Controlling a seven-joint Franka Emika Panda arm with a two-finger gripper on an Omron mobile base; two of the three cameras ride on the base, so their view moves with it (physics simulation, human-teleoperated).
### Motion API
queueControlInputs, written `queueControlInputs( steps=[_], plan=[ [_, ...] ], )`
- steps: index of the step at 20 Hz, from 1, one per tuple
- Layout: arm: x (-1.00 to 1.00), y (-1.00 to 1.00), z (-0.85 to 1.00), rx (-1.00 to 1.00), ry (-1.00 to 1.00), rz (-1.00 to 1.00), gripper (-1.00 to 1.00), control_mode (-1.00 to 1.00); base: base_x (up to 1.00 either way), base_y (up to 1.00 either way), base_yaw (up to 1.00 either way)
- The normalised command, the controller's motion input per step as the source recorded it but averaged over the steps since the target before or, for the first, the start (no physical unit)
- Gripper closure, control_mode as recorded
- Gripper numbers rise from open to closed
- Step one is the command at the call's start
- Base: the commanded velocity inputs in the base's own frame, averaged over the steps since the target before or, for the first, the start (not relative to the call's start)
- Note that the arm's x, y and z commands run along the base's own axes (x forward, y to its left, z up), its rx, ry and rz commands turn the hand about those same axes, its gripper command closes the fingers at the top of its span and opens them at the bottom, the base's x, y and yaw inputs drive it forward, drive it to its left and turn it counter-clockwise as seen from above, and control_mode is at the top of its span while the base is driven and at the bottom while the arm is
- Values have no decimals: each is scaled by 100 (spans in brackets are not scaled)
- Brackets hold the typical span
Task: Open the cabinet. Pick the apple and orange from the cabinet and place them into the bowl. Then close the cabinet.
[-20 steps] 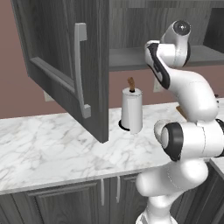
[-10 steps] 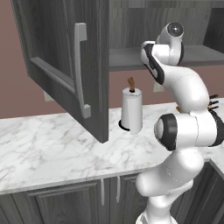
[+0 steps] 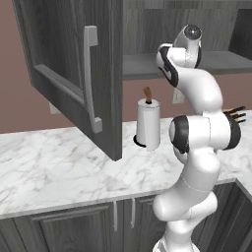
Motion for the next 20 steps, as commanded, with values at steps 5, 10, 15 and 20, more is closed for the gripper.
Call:
queueControlInputs(
  steps=[5, 10, 15, 20],
  plan=[
    [47, -26, -4, 0, 0, 0, -100, -100, 0, 0, 0],
    [12, 0, -22, 0, 7, 0, -100, -100, 0, 0, 0],
    [1, 0, -49, 0, 9, 0, 100, -100, 0, 0, 0],
    [0, 0, -58, 0, 0, 0, 100, -100, 0, 0, 0]
  ],
)
